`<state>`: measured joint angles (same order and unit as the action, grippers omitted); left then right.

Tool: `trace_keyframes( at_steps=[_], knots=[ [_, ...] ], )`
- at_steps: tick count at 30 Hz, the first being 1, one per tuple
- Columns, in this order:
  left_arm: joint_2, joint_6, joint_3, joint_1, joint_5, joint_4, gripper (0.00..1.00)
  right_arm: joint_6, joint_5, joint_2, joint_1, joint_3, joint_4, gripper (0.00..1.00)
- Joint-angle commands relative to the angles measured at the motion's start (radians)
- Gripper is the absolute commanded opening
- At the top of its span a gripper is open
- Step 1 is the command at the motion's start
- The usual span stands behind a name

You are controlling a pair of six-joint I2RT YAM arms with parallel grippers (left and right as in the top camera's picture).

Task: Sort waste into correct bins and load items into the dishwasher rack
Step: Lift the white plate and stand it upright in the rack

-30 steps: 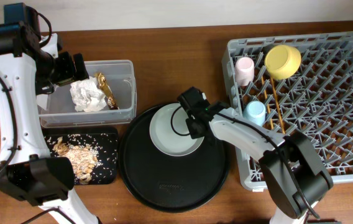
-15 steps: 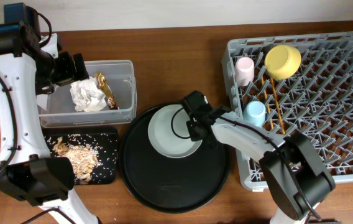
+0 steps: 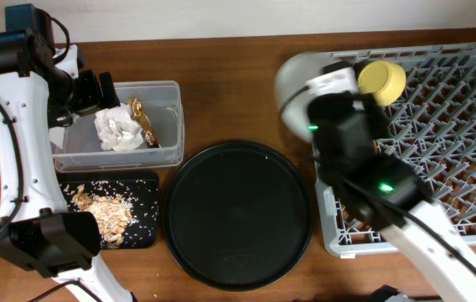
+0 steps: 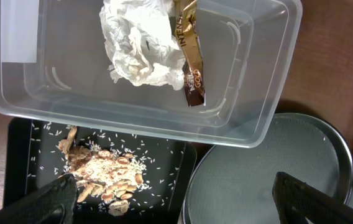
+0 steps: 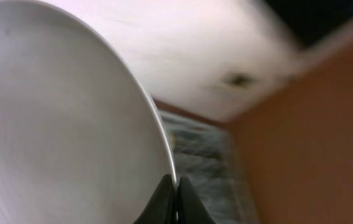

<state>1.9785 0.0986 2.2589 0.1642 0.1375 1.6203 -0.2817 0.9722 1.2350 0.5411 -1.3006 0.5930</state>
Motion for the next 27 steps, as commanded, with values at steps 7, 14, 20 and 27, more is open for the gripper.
trace_keyframes(
  at_steps=[7, 14, 20, 27],
  knots=[
    [0.0, 0.006, 0.006, 0.002, -0.004, 0.0, 0.99, -0.245, 0.079, 0.092, -0.457, -0.012, 0.05, 0.04],
    [0.0, 0.006, 0.006, 0.002, -0.004, 0.0, 0.99, -0.246, 0.079, 0.294, -0.458, -0.012, 0.053, 0.04],
    [0.0, 0.006, 0.006, 0.002, -0.004, 0.0, 0.99, -0.245, 0.076, 0.325, -0.525, -0.012, 0.016, 0.04],
    [0.0, 0.006, 0.006, 0.002, -0.004, 0.0, 0.99, -0.234, -0.094, 0.325, -0.528, -0.012, 0.056, 0.04]
  ],
)
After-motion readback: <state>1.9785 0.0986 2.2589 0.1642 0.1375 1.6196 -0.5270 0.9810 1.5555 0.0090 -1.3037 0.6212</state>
